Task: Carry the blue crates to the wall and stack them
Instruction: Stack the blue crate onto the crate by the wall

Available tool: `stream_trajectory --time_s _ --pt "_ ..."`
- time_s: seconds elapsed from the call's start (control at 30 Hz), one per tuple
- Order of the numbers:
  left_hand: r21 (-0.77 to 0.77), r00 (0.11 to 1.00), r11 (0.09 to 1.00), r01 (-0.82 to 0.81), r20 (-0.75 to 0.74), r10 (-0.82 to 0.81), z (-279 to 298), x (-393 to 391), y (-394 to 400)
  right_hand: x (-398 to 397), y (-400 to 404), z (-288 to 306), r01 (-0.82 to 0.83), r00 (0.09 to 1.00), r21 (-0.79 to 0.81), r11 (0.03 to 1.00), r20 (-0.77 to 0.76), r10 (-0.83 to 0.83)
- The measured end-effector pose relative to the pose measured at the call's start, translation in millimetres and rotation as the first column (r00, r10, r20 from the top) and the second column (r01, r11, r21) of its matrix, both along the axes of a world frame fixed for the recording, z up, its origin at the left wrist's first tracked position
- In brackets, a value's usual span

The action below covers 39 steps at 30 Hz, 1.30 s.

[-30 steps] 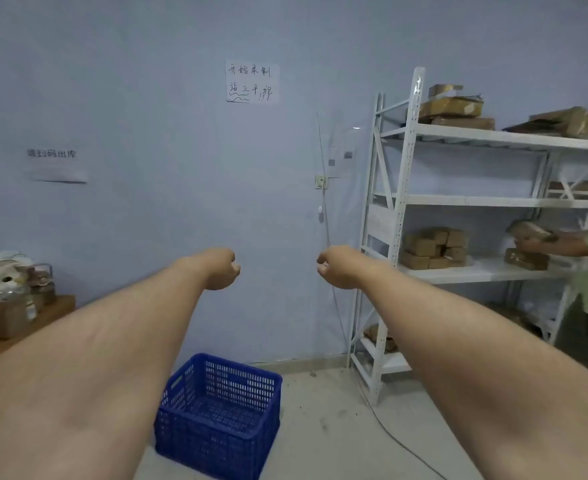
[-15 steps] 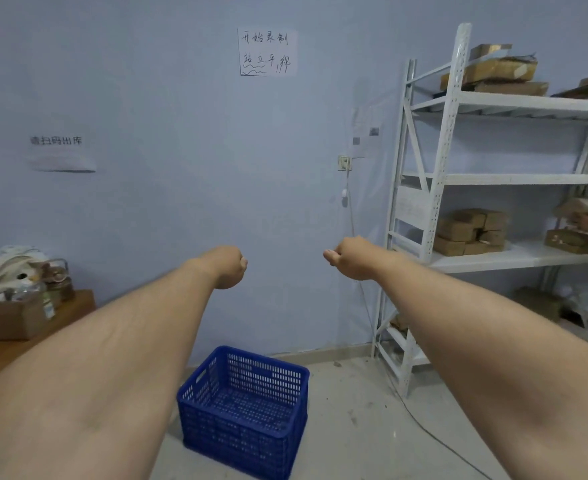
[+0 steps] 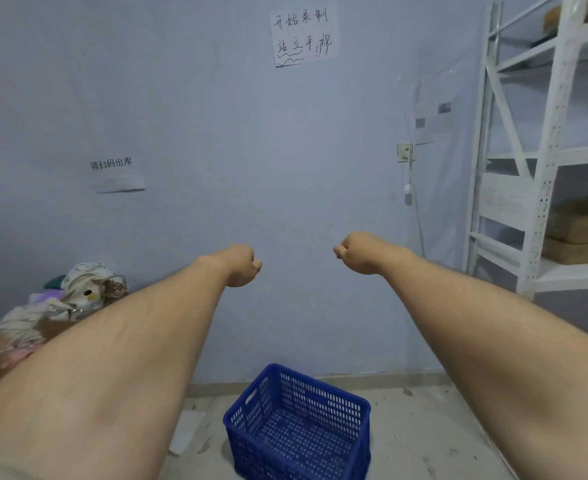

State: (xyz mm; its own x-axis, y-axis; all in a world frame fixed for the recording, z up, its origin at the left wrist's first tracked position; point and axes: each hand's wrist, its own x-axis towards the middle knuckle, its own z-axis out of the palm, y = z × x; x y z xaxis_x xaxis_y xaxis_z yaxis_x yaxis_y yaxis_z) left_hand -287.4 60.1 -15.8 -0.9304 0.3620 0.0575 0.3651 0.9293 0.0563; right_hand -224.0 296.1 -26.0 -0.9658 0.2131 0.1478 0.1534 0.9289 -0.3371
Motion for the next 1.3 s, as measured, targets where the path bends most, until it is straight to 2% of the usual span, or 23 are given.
stream_trajectory --time_s 0.23,0.4,0.5,0.63,0.8,1.0,1.07,1.13,1.2,1.3 --pt "0.095 0.999 0.995 -0.031 0.034 0.028 -21.7 -50.4 36.1 -78.9 29.3 -36.4 -0.072 0.997 -0.029 0.997 0.025 0.072" --pt "0.113 0.995 0.993 0.021 -0.097 -0.01 -37.2 -103.8 41.8 -128.3 30.7 -53.4 -0.095 0.994 -0.067 0.993 0.042 0.098" --pt "0.109 0.994 0.993 0.048 -0.103 -0.036 -50.0 -139.8 46.2 -160.4 30.9 -62.8 -0.093 0.993 -0.09 0.992 0.067 0.099" --pt "0.191 0.999 0.981 0.035 -0.011 -0.033 -79.9 -195.2 43.9 -201.0 25.8 -86.7 -0.076 0.994 -0.079 0.994 0.077 0.082" --pt "0.425 0.975 0.904 -0.042 0.213 -0.055 -163.1 -260.8 53.3 -244.3 17.6 -163.8 0.061 0.986 -0.219 0.974 0.166 -0.024" --pt "0.494 0.818 0.813 -0.31 0.573 -0.037 -276.5 -316.0 55.2 -269.5 9.3 -262.6 0.287 0.919 -0.354 0.89 0.363 -0.152" --pt "0.477 0.74 0.786 -0.394 0.671 -0.037 -308.3 -325.1 59.4 -274.7 4.2 -288.9 0.344 0.894 -0.396 0.851 0.414 -0.168" --pt "0.473 0.638 0.722 -0.506 0.768 -0.055 -335.2 -325.3 65.4 -278.9 0.1 -313.5 0.405 0.871 -0.47 0.784 0.459 -0.174" --pt "0.438 0.536 0.642 -0.63 0.843 -0.048 -360.3 -319.2 68.0 -282.0 -2.9 -339.2 0.49 0.847 -0.576 0.655 0.491 -0.201" --pt "0.319 0.386 0.57 -0.758 0.923 -0.003 -397.5 -314.2 69.8 -288.2 -1.6 -382.5 0.598 0.801 -0.697 0.395 0.539 -0.262"
